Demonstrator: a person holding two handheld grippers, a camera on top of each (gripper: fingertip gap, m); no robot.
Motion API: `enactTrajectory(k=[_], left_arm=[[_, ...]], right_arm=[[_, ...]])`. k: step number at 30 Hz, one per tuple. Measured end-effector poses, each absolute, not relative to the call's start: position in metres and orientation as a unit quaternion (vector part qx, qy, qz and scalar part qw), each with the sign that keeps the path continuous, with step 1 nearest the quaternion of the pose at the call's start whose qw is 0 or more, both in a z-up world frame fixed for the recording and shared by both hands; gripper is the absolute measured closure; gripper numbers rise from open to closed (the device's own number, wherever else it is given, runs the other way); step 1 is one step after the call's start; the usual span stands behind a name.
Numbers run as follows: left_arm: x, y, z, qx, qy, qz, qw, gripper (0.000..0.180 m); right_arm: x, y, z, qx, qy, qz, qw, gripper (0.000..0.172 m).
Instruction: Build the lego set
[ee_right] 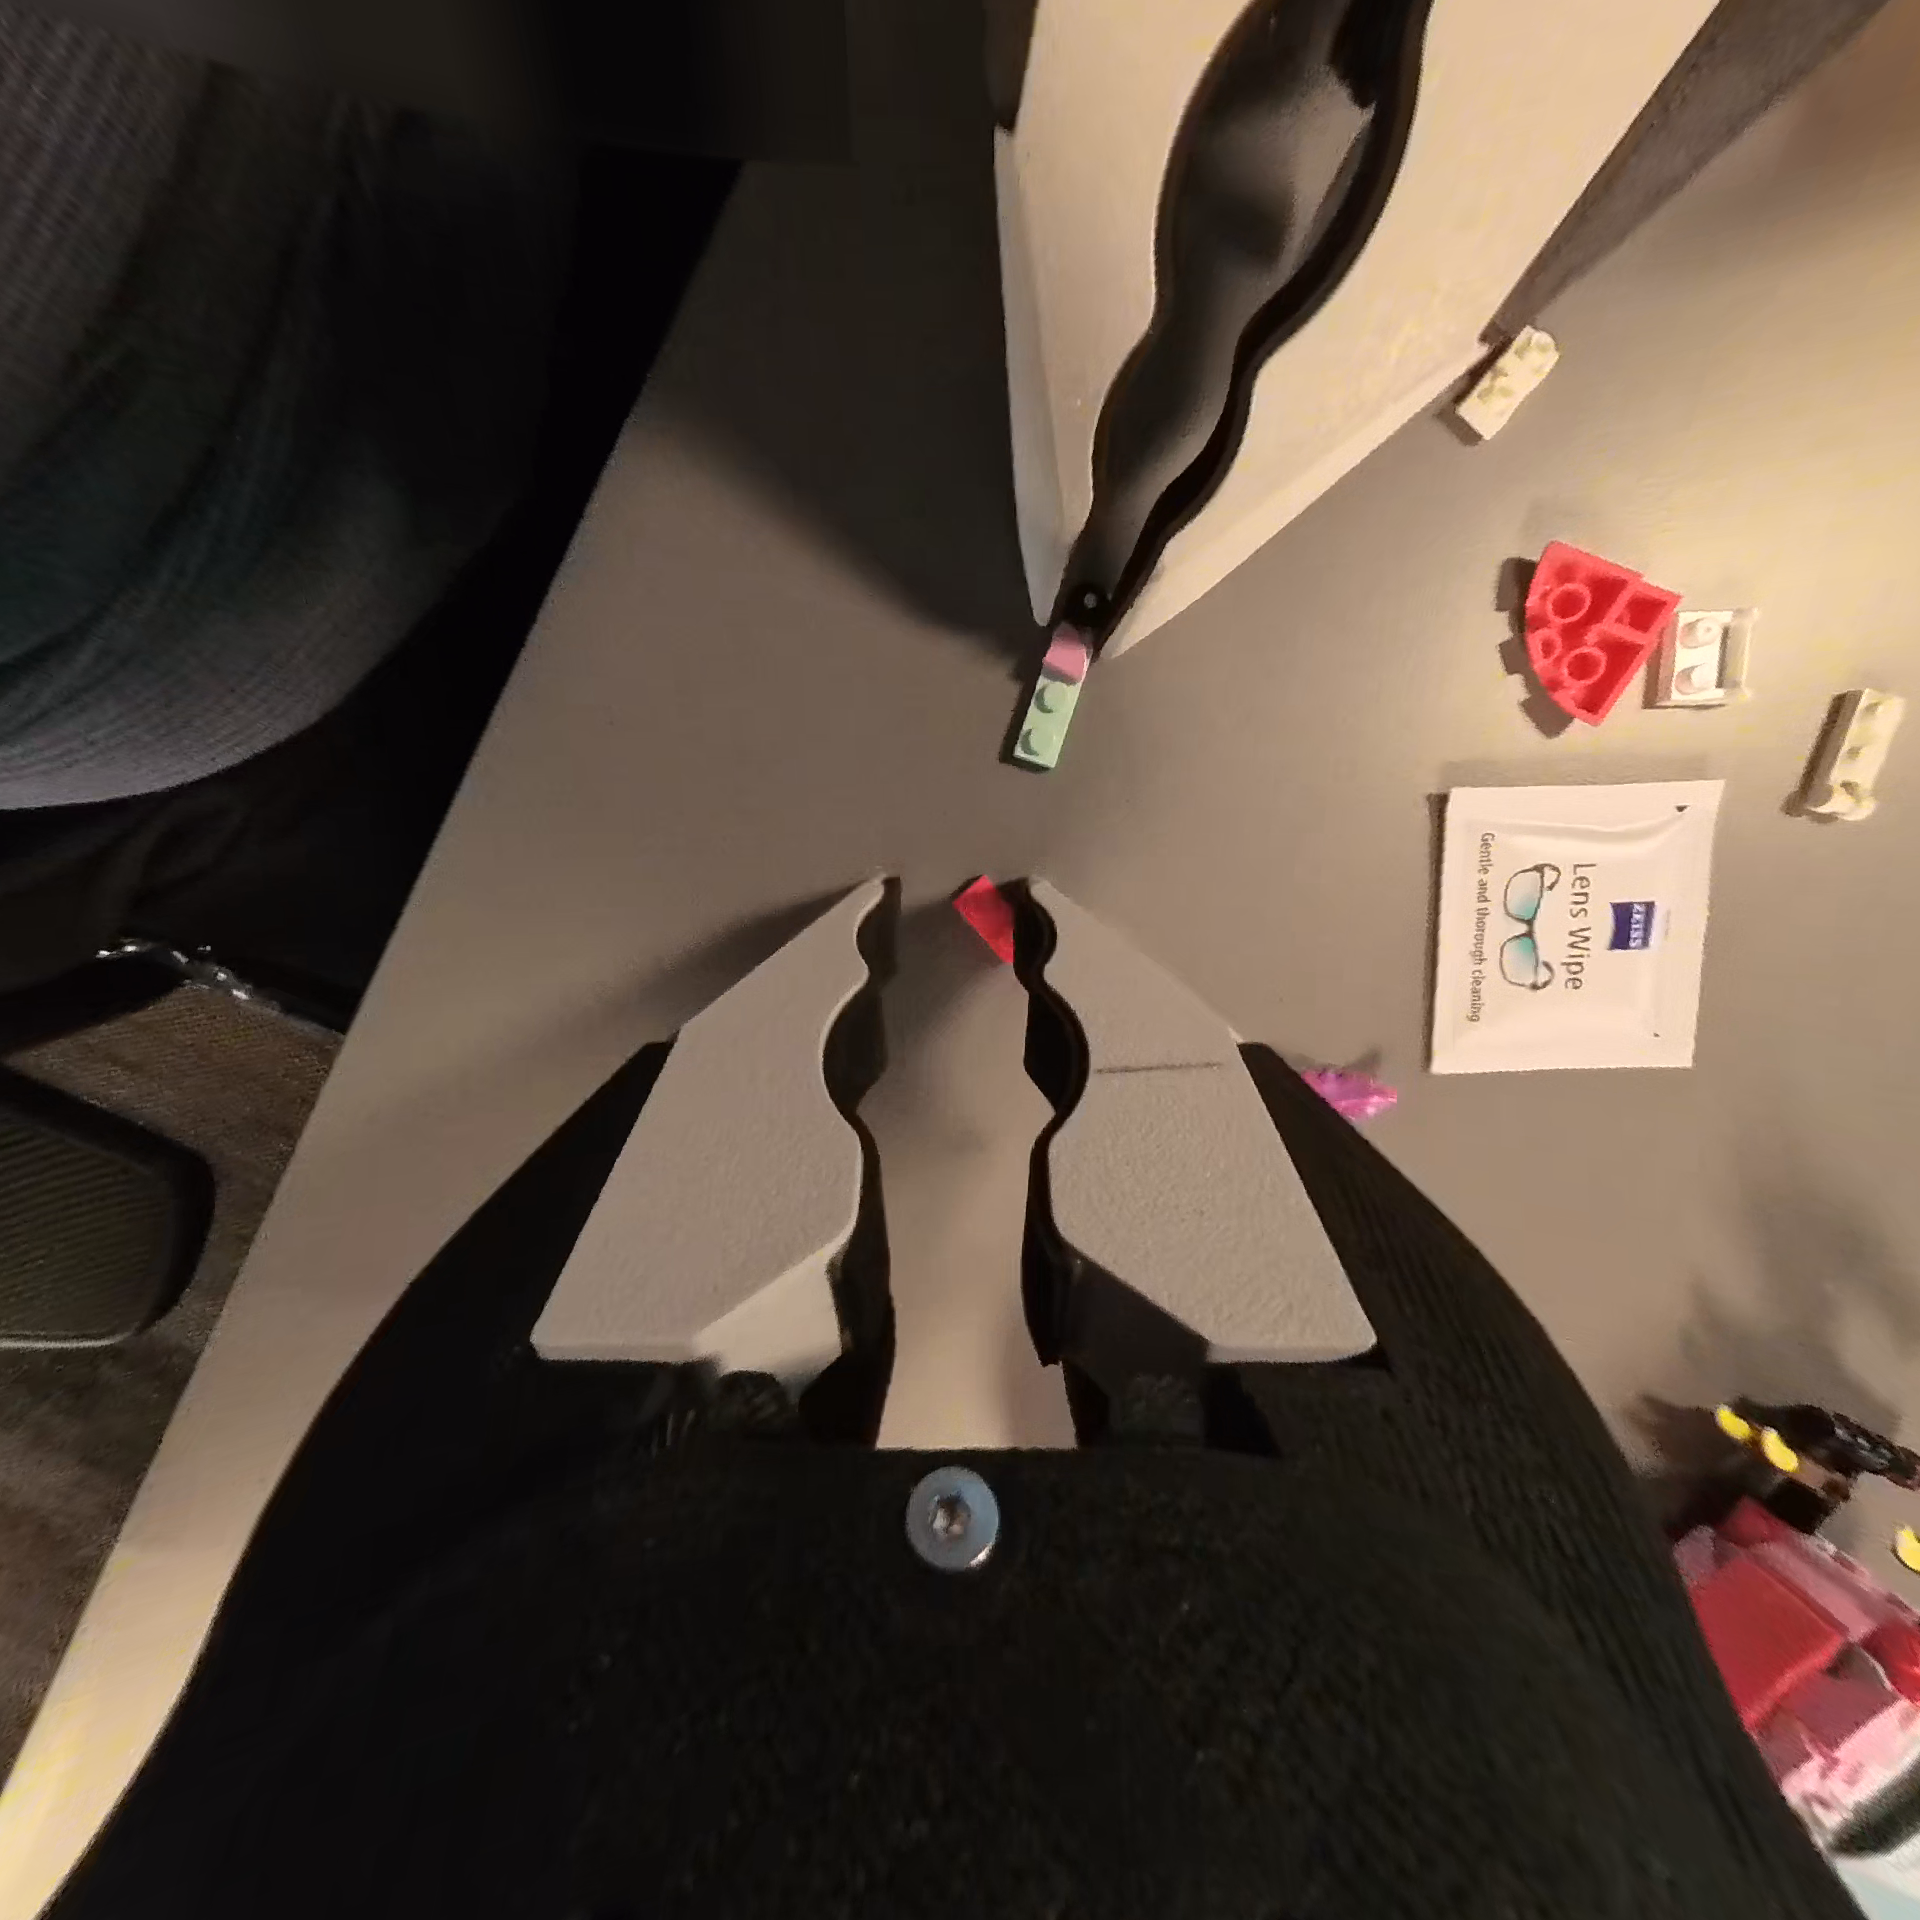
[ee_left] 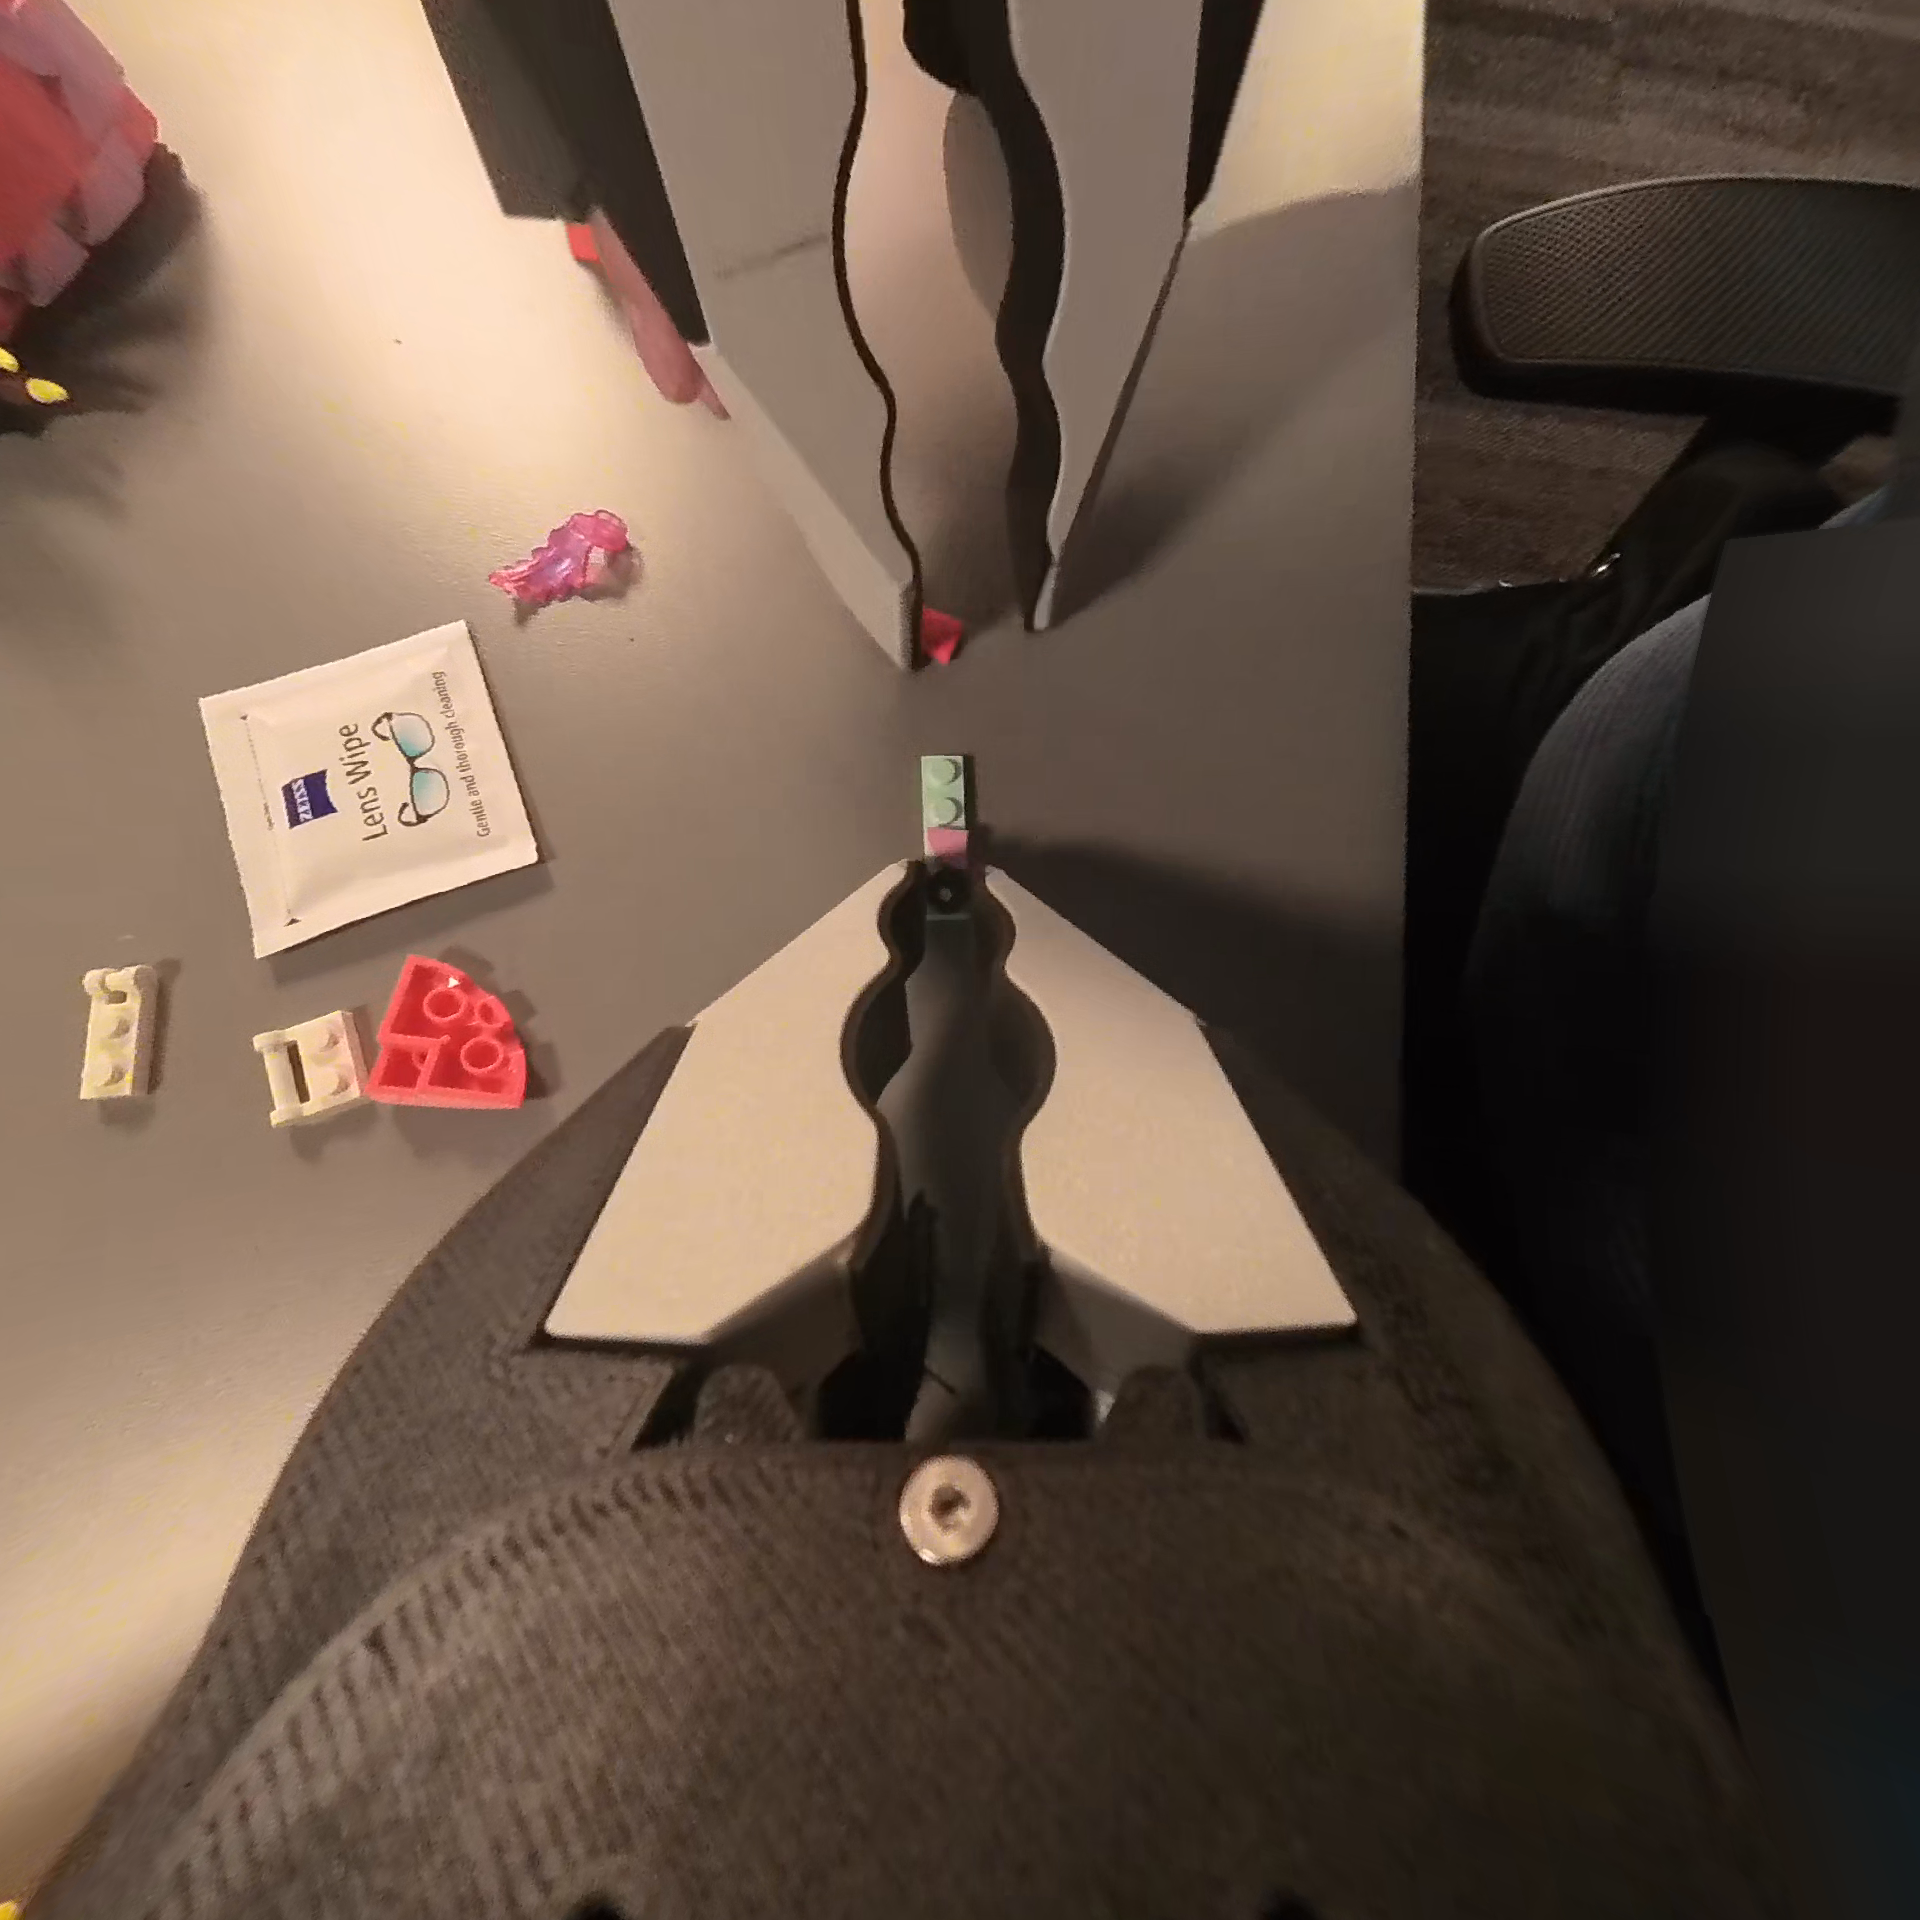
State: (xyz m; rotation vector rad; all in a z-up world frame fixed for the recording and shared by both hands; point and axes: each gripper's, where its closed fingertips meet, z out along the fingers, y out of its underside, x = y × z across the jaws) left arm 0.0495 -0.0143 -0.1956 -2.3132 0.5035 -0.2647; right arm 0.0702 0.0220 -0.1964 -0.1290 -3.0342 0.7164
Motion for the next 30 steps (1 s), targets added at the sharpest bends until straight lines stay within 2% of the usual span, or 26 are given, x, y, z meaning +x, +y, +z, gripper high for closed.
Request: enactTrajectory(k=[7, 16, 30], left_arm=[[0.051, -0.013, -0.196, -0.9, 0.186, -0.112, 0.378, 0.173], [0.054, -0.003, -0.195, -0.897, 0.171, -0.106, 0.393, 0.173], [0.053, 0.001, -0.194, -0.895, 0.159, -0.085, 0.407, 0.173]], right_arm=[[0.069, 0.031, -0.197, -0.065, -0.974, 0.217, 0.017, 0.166], [0.059, 0.013, -0.182, -0.137, -0.952, 0.27, 0.033, 0.166], [0.054, 0.006, -0.189, -0.157, -0.957, 0.24, 0.04, 0.166]])
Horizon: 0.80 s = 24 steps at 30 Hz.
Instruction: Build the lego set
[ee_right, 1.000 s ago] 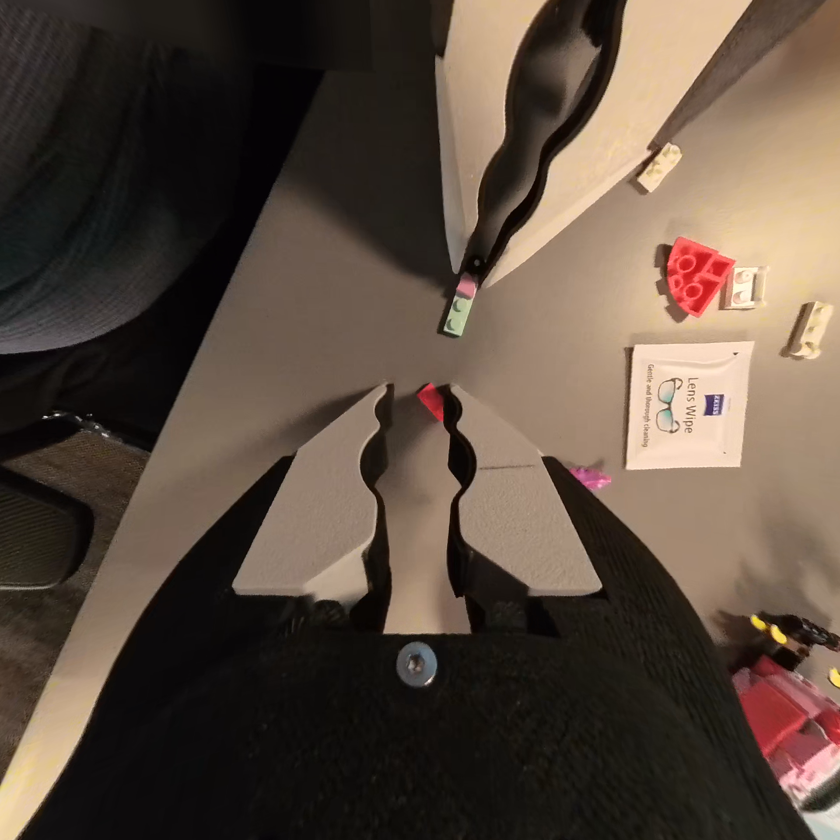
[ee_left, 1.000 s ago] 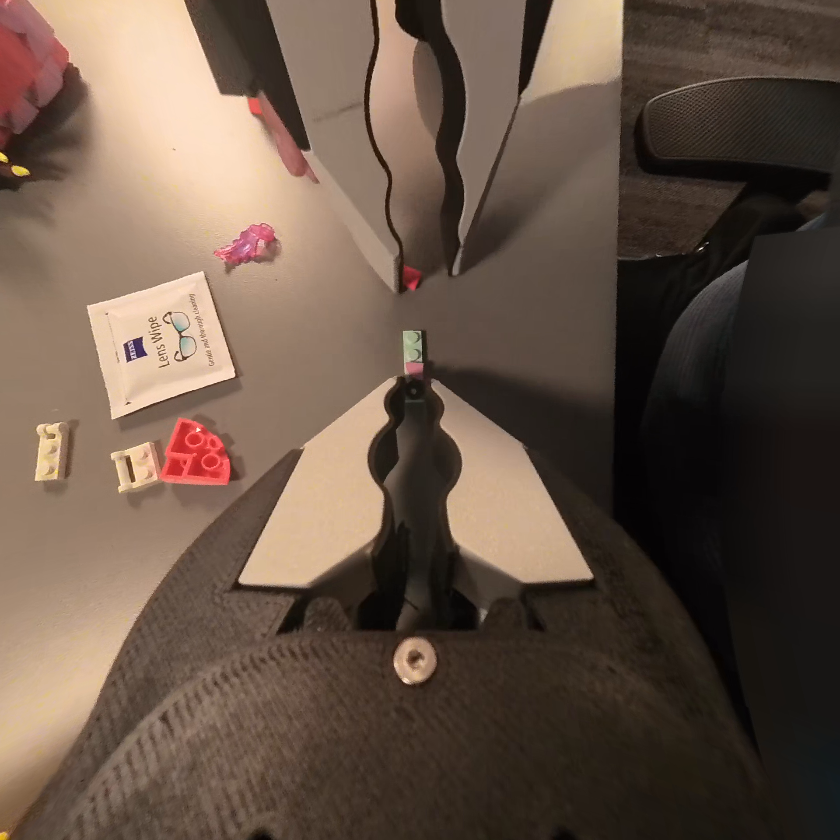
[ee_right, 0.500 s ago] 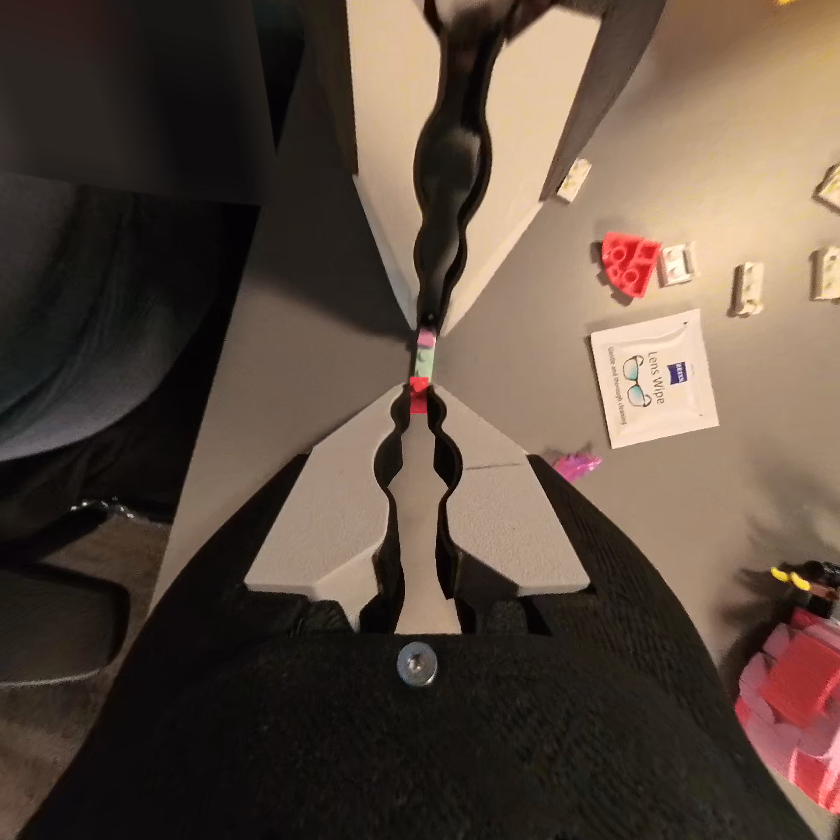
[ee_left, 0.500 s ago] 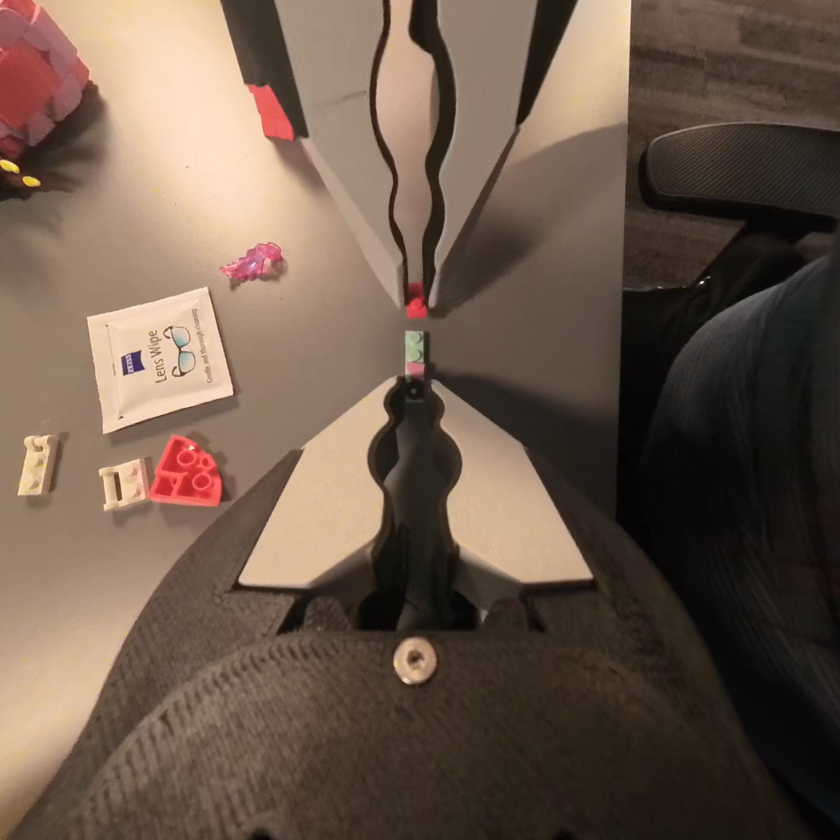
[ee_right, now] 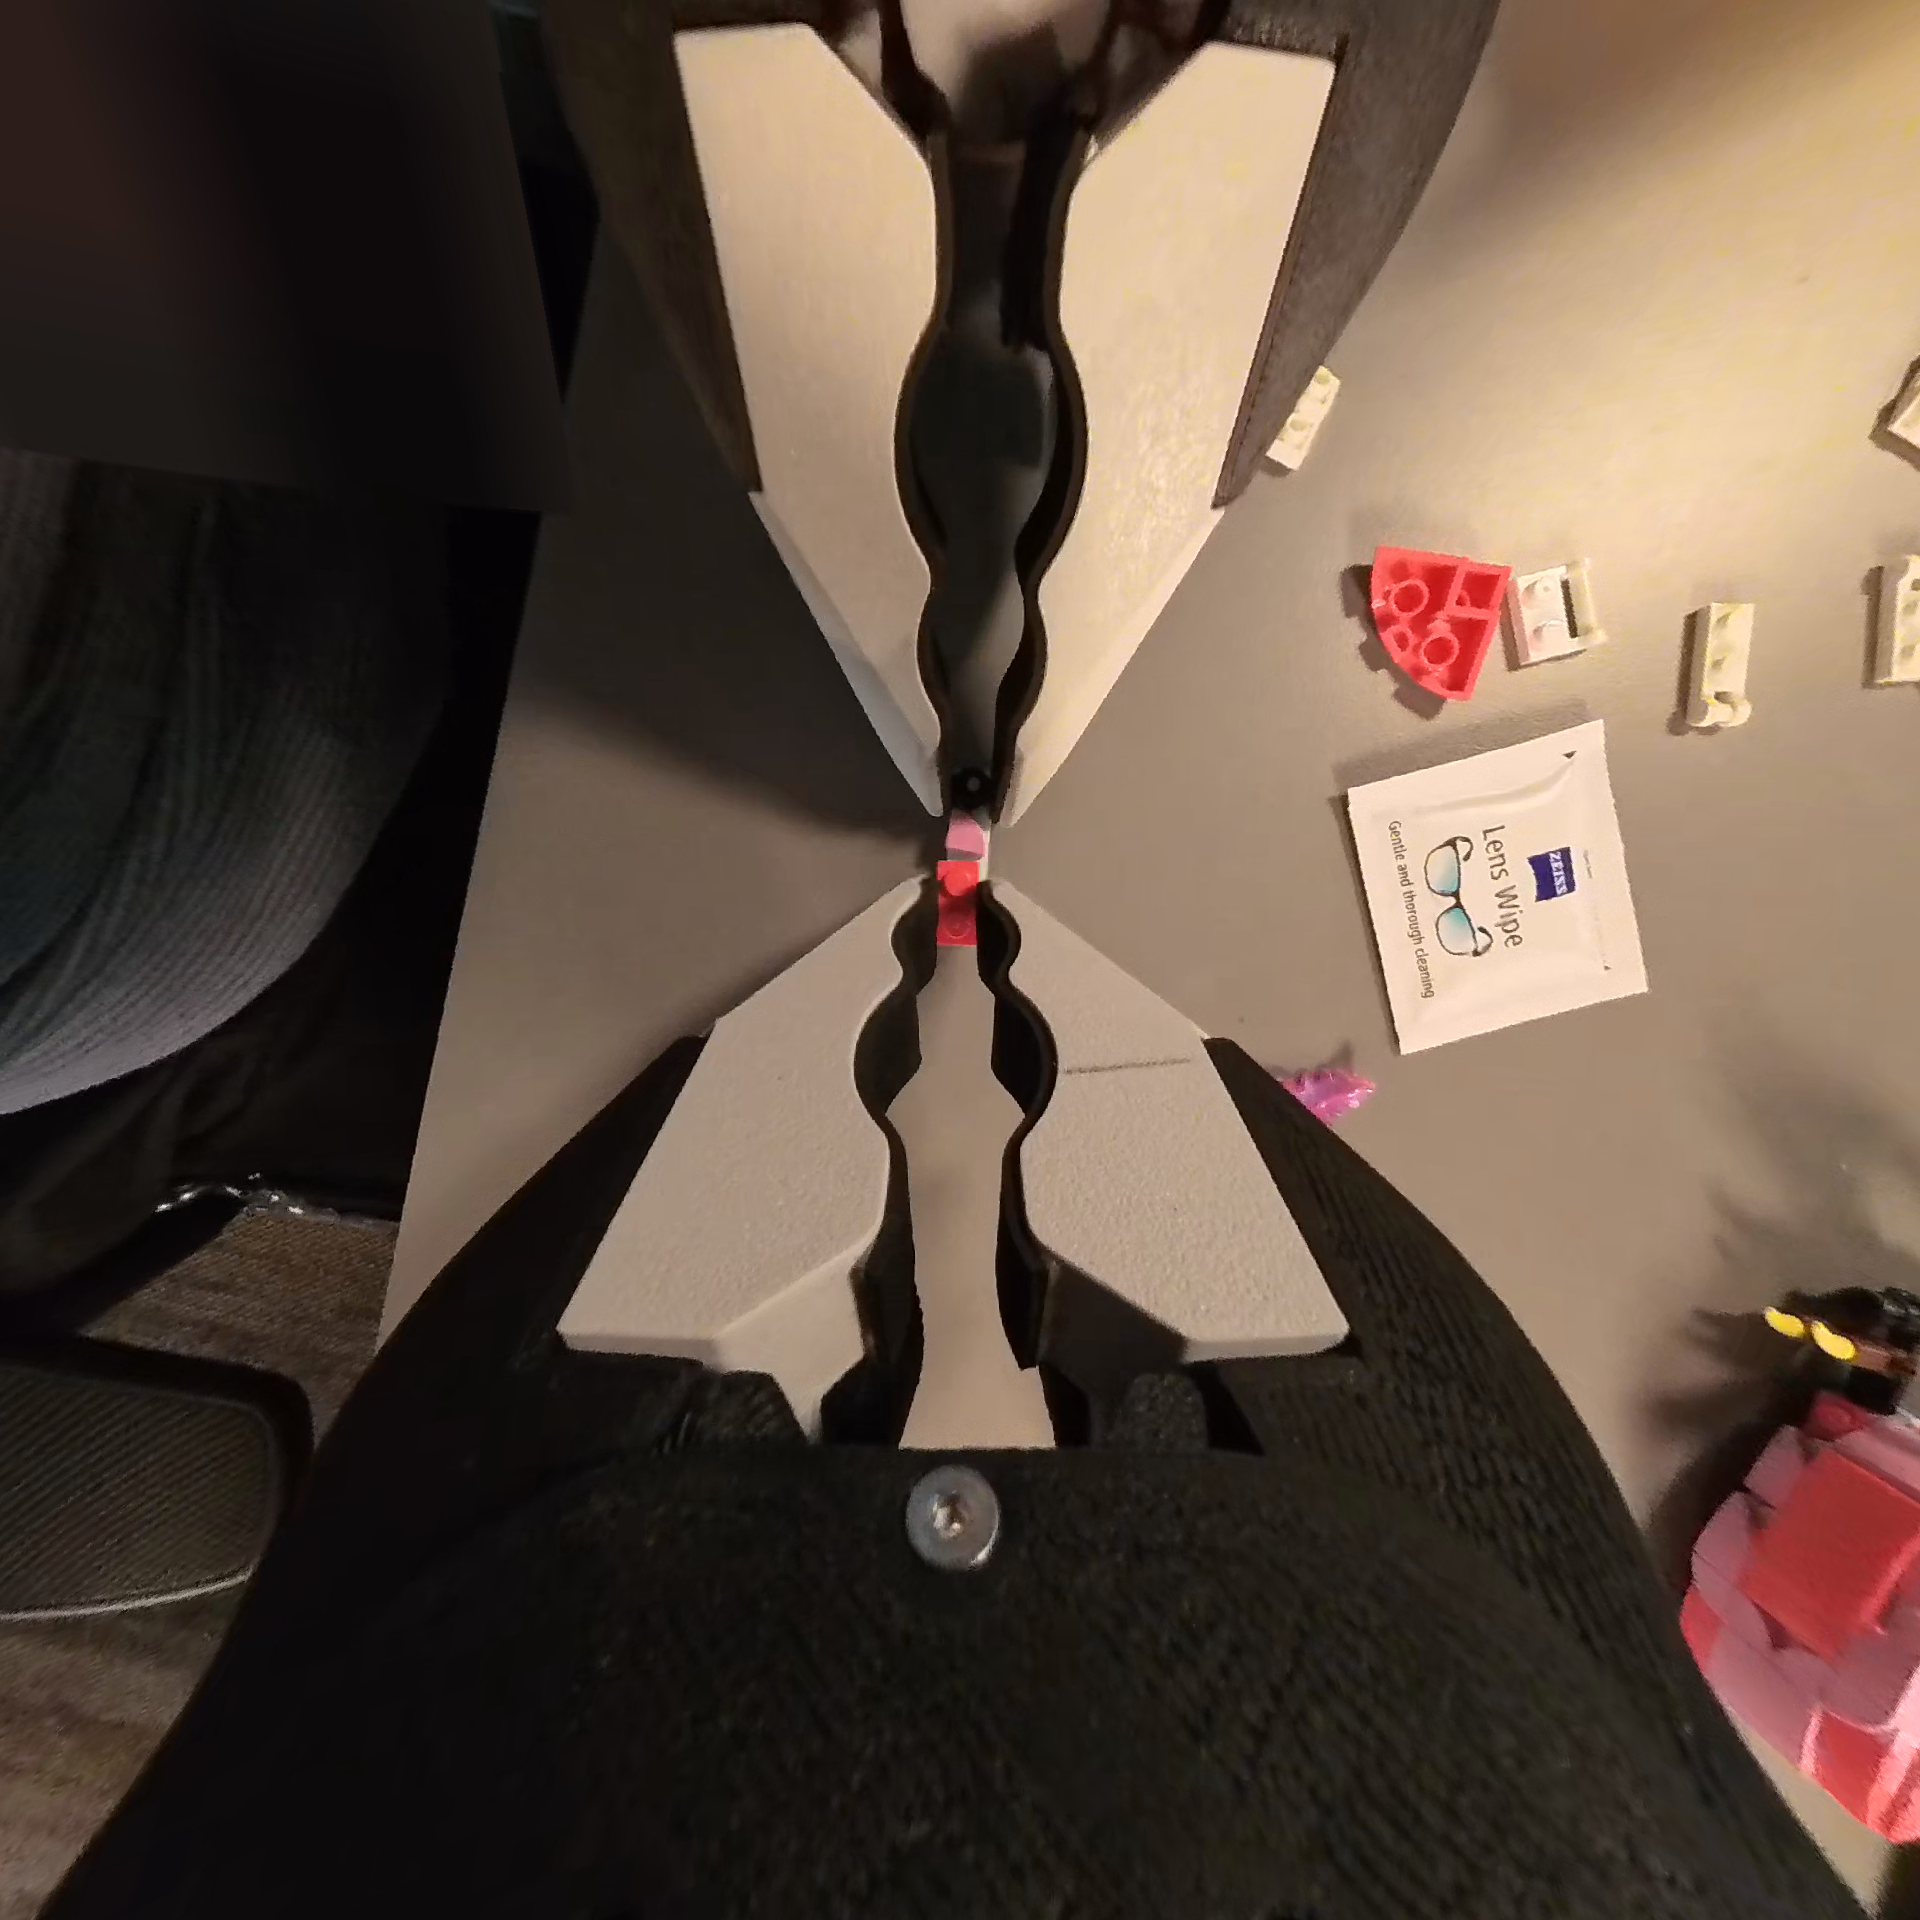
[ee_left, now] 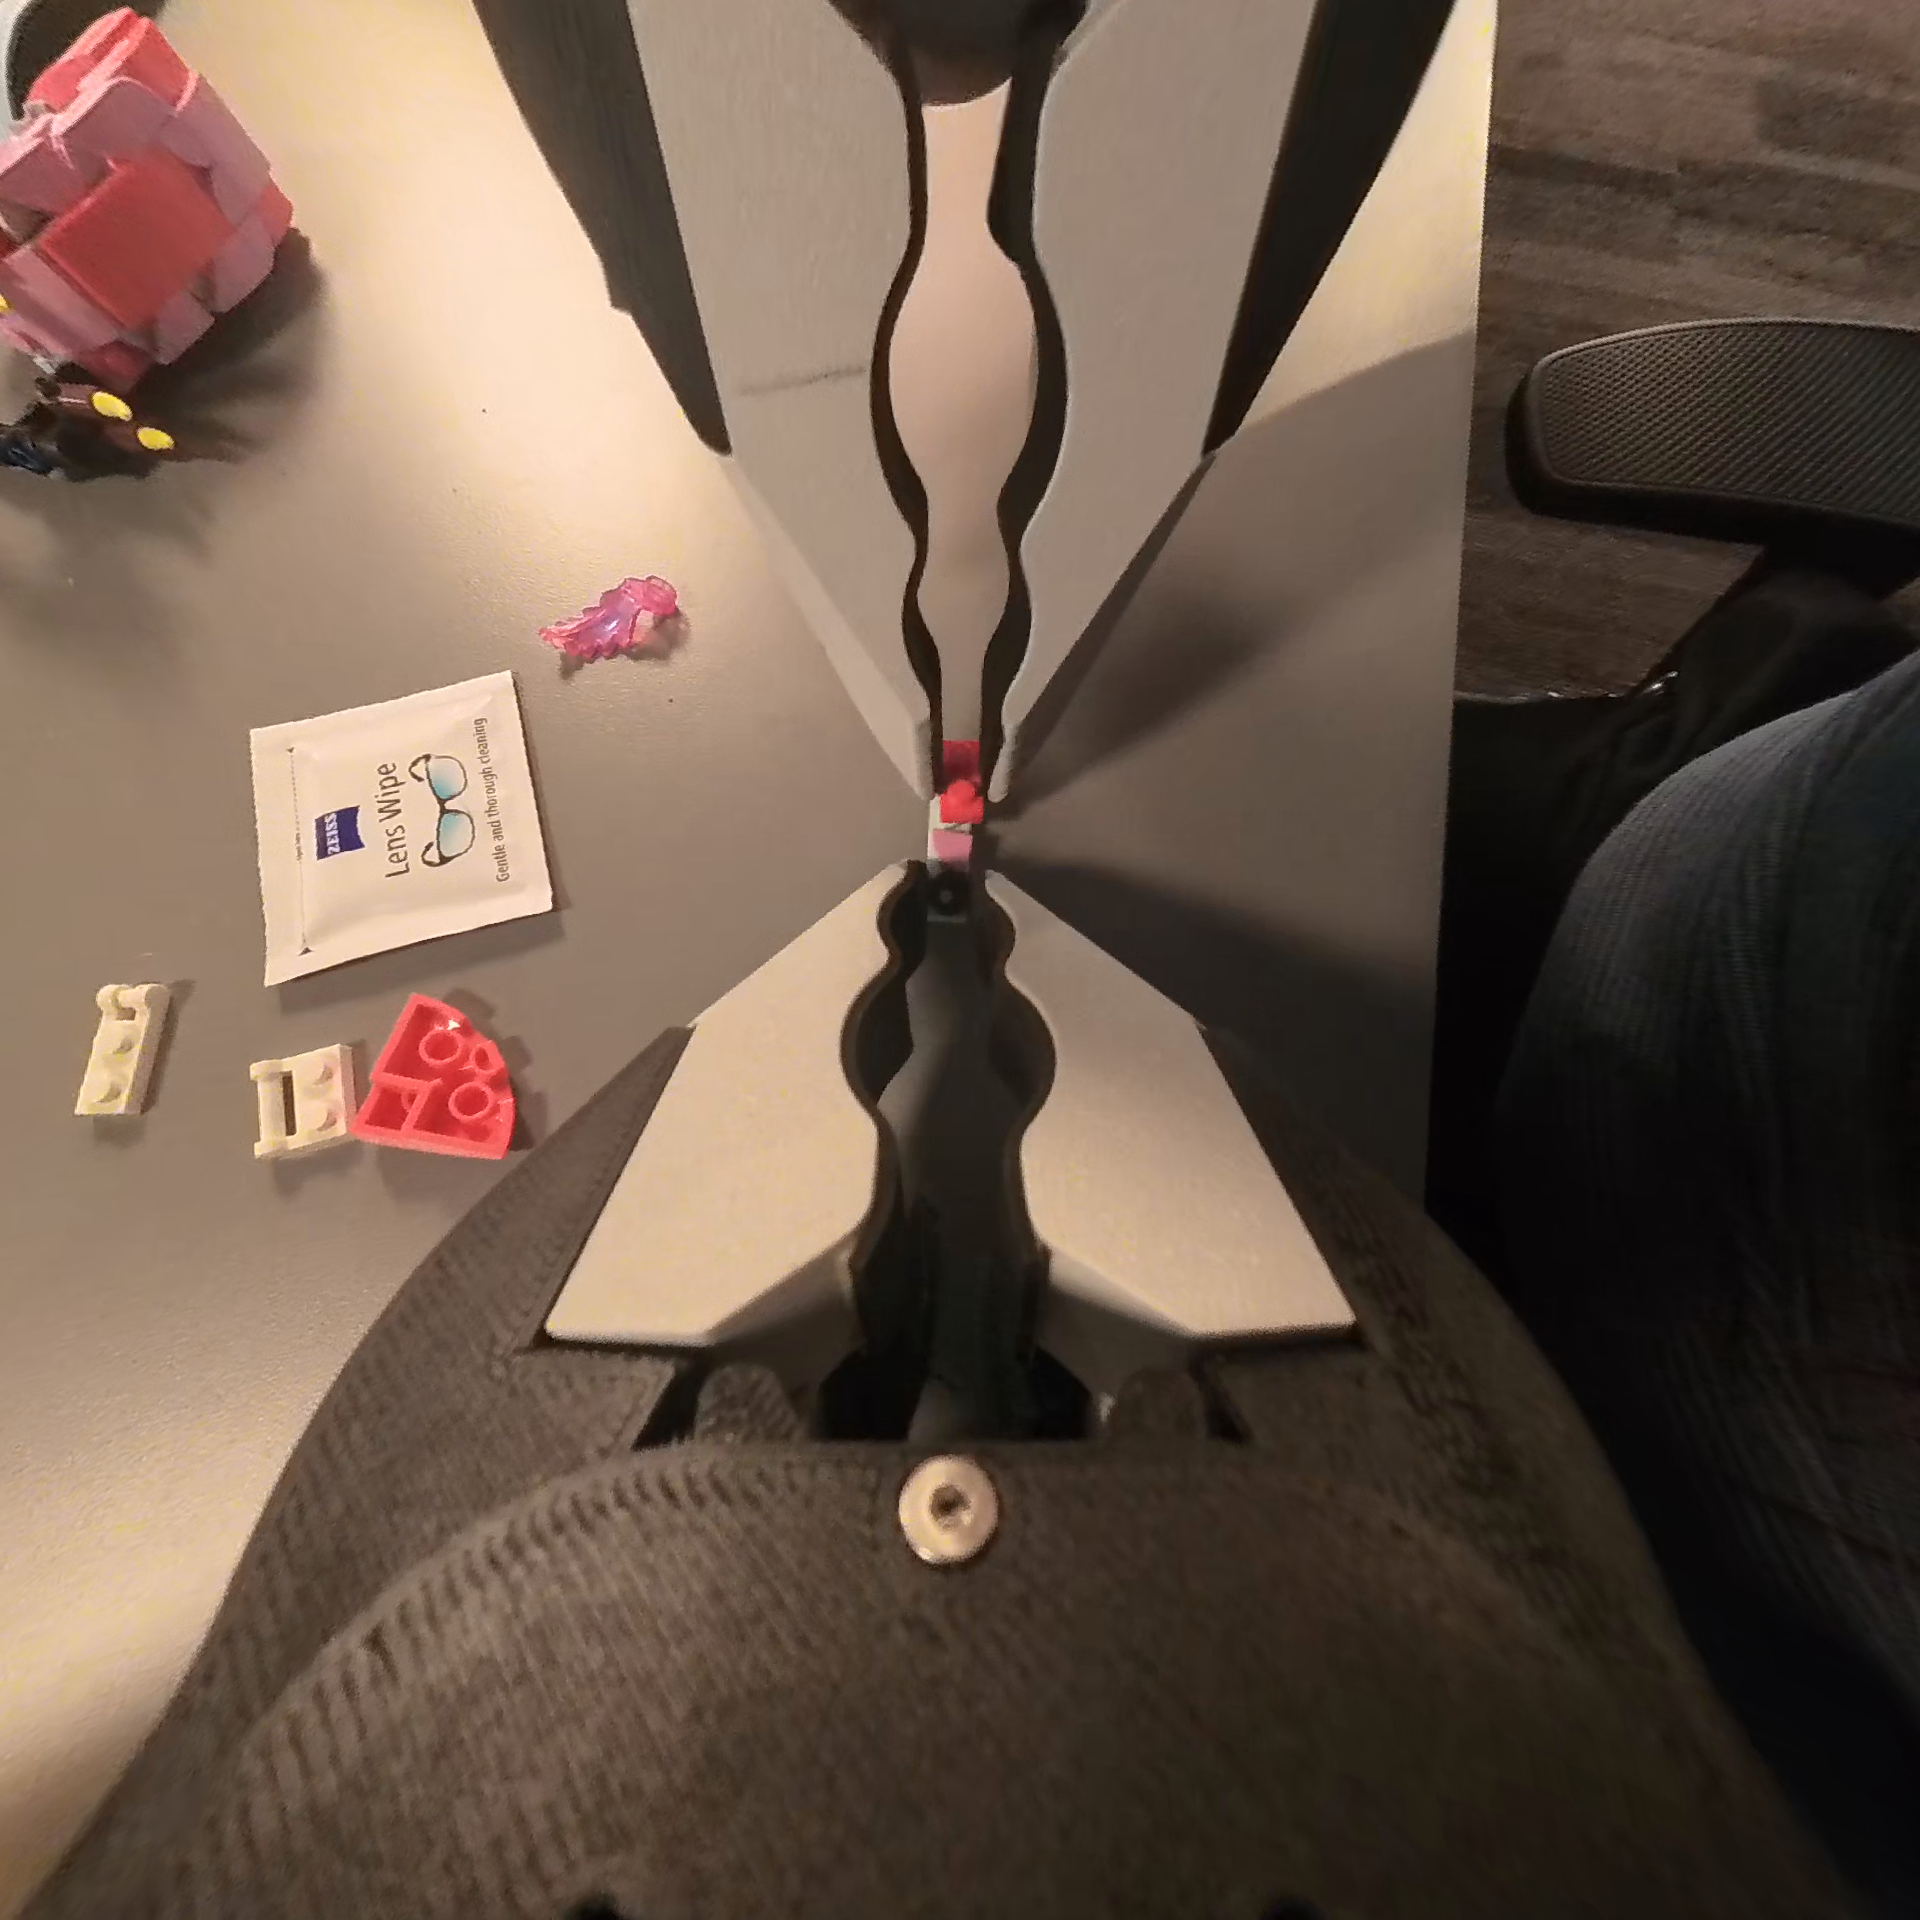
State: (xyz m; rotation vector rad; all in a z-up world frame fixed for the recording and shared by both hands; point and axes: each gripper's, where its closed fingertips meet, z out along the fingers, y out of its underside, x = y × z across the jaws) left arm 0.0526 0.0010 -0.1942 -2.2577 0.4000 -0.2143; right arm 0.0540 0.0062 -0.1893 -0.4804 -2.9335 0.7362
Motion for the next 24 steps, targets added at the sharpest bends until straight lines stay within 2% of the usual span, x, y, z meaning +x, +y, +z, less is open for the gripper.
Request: enactTrajectory(k=[24], left_arm=[[0.0524, 0.0013, -0.1933, -0.894, 0.156, -0.085, 0.41, 0.174]], right_arm=[[0.0518, 0.0059, -0.1907, -0.164, -0.958, 0.23, 0.051, 0.164]])
